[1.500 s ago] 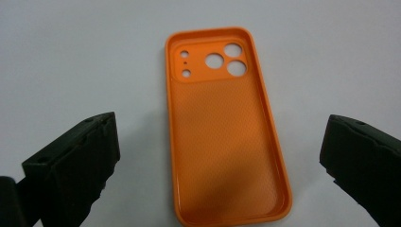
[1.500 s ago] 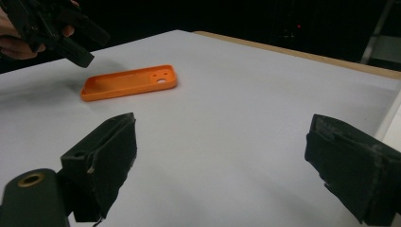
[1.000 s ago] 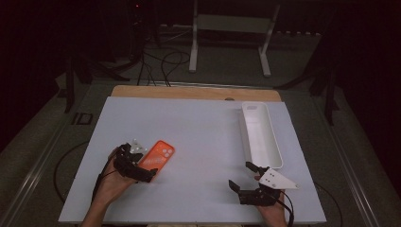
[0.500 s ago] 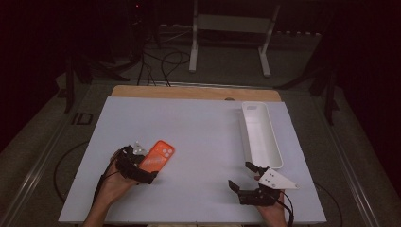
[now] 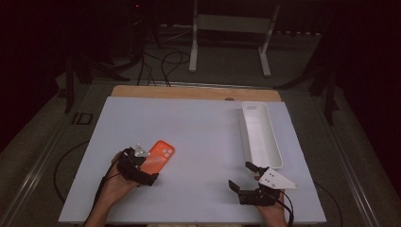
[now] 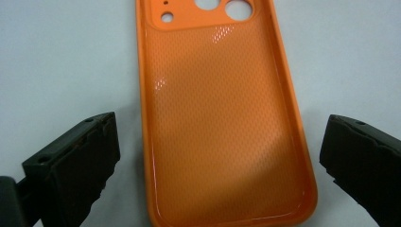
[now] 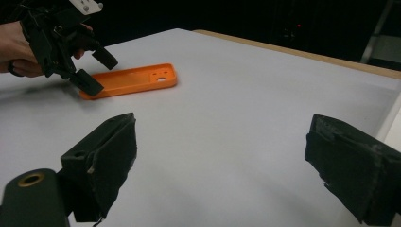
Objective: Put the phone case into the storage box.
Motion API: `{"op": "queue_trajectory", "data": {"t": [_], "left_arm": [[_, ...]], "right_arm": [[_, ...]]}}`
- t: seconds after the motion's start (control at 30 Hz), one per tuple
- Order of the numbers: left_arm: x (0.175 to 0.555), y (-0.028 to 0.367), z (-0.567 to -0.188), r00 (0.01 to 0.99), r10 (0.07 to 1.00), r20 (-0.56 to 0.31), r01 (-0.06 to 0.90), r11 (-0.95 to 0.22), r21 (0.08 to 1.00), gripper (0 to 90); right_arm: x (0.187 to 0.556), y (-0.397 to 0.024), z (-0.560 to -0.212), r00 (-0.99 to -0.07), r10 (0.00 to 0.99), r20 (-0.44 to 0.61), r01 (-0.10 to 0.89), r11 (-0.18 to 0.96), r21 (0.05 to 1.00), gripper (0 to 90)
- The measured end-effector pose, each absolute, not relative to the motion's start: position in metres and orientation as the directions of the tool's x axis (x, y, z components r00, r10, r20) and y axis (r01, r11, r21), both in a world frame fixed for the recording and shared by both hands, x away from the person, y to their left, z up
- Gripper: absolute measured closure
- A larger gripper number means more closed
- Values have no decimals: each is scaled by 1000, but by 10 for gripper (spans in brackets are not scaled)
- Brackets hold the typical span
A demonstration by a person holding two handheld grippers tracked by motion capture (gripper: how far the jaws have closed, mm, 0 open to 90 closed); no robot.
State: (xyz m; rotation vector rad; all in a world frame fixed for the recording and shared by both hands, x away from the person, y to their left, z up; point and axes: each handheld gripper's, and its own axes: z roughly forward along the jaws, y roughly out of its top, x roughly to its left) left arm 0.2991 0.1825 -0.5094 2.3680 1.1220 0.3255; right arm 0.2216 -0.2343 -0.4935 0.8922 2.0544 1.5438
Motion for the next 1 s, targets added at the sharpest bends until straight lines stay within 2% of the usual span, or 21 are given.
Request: {"op": "queue_trajectory", "data": {"t": [0.3,0.5,1.0], "left_arm": [[299,180,-514,637,771,2,662,-548,511,21],[300,182,-513,624,782,-11,675,-532,511,89],[301,181,-513,625,781,-12,683,-539,492,116]], "right_arm": [[222,-234,-494,-708,705,46,243,182,953,97],[222,-233,-494,-707,705,49,246,181,952,98],[222,-232,-495,-706,707,45,247,186,951,98]]}}
